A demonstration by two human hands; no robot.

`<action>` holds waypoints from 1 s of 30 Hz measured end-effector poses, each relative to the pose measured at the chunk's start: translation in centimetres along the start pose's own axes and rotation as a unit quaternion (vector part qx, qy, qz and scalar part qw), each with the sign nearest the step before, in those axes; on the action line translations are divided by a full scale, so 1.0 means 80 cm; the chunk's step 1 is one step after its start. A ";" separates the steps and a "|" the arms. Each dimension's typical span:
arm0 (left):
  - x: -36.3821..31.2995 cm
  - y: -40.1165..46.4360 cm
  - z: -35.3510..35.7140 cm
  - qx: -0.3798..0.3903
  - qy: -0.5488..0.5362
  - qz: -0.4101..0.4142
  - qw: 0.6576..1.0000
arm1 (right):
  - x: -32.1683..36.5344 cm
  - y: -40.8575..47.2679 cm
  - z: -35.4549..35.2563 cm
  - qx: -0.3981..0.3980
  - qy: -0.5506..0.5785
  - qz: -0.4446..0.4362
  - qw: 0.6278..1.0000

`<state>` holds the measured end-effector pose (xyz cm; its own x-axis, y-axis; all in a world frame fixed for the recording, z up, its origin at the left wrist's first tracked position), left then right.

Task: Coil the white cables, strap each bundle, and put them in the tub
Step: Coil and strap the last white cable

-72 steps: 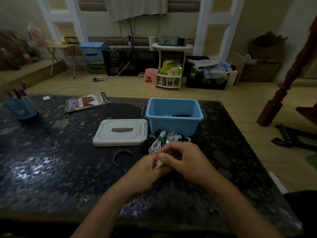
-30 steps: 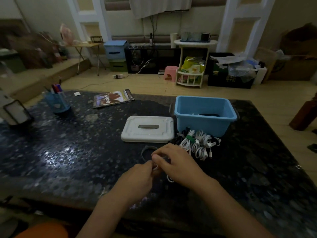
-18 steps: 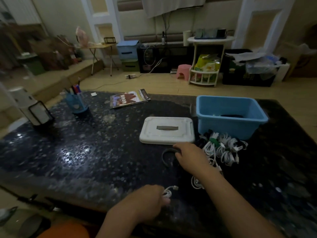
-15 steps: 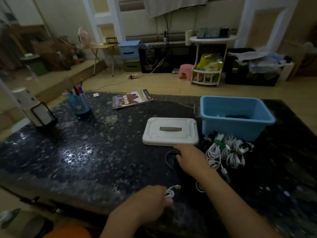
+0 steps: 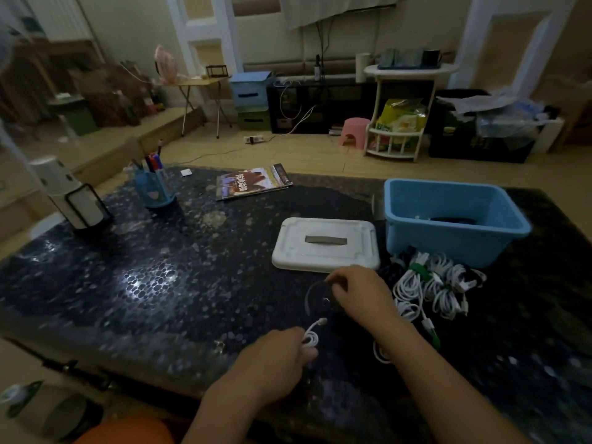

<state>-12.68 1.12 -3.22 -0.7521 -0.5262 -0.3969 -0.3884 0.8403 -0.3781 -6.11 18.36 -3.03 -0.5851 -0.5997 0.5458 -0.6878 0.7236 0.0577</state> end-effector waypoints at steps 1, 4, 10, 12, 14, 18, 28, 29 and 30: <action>-0.004 0.000 -0.003 -0.014 -0.009 0.008 1.000 | 0.002 -0.005 -0.013 -0.016 0.036 0.004 0.999; -0.027 -0.003 -0.015 -0.061 -0.058 0.034 0.996 | 0.008 -0.025 -0.053 -0.044 0.128 0.015 0.991; -0.097 -0.005 -0.032 -0.163 -0.128 0.098 0.973 | -0.013 -0.094 -0.124 -0.062 0.284 0.019 0.957; -0.119 -0.001 -0.032 -0.169 -0.136 0.112 0.970 | -0.027 -0.117 -0.149 -0.091 0.293 0.018 0.952; -0.150 0.004 -0.026 -0.163 -0.142 0.137 0.967 | -0.047 -0.140 -0.174 -0.112 0.281 0.024 0.953; -0.212 0.014 -0.006 -0.150 -0.158 0.175 0.960 | -0.091 -0.180 -0.208 -0.118 0.304 0.095 0.941; -0.296 0.032 0.024 -0.148 -0.183 0.222 0.946 | -0.139 -0.211 -0.244 -0.042 0.525 0.133 0.840; -0.299 0.034 0.025 -0.144 -0.191 0.225 0.945 | -0.141 -0.212 -0.244 -0.037 0.560 0.130 0.817; -0.301 0.036 0.026 -0.138 -0.207 0.226 0.942 | -0.142 -0.211 -0.244 -0.030 0.590 0.125 0.797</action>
<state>5.44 15.92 3.50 -0.6245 -0.0636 -0.7784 -0.2440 0.9627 0.1170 20.54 19.59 6.12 0.1348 0.2781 0.9511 -0.5699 0.8069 -0.1552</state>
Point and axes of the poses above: each hand's wrist, its own y-axis towards the middle knuckle, its own z-axis out of the palm, x = y × z, the point moved 6 cm from there along y, towards the middle knuckle, and after that the axes turned 1 degree about y, right-handed, at the moved point
